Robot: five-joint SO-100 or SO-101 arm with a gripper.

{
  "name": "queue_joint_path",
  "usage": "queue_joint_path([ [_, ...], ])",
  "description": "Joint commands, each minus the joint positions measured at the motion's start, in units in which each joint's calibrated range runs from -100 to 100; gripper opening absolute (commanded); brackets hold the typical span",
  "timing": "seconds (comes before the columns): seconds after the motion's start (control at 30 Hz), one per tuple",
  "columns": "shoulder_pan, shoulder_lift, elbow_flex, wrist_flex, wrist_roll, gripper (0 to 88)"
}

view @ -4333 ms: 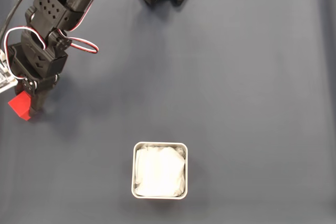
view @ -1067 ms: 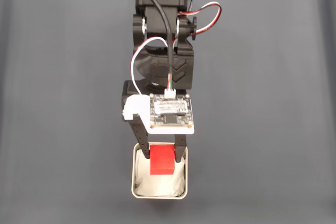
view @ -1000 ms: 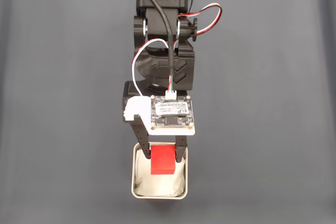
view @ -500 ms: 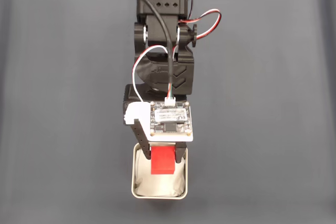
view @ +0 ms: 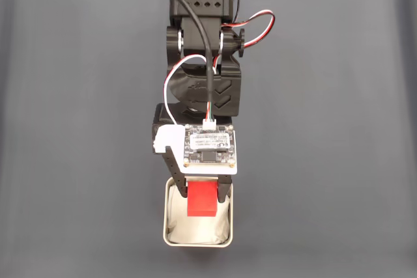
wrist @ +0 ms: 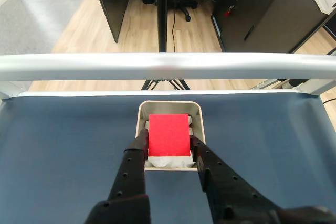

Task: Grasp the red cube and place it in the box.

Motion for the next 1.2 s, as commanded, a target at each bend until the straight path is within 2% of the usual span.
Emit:
queue_joint_path([
  [0.0, 0.0, -0.9, -3.0, -1.0, -0.4, 11.5],
  [0.17, 0.0, -1.0, -3.0, -1.5, -0.6, 11.9],
  [0.2, 0.0, -1.0, -3.0, -1.7, -0.7, 14.3],
  [0.33, 0.6, -1.2, -2.7, -3.8, -1.2, 43.2],
  [0.43, 0.7, -1.5, -2.6, -3.8, -1.4, 50.7],
  [0.57, 0.9, -1.5, -2.5, -4.1, -1.6, 53.9],
  [1.17, 1.1, -1.6, -2.2, -5.7, -1.6, 54.8],
])
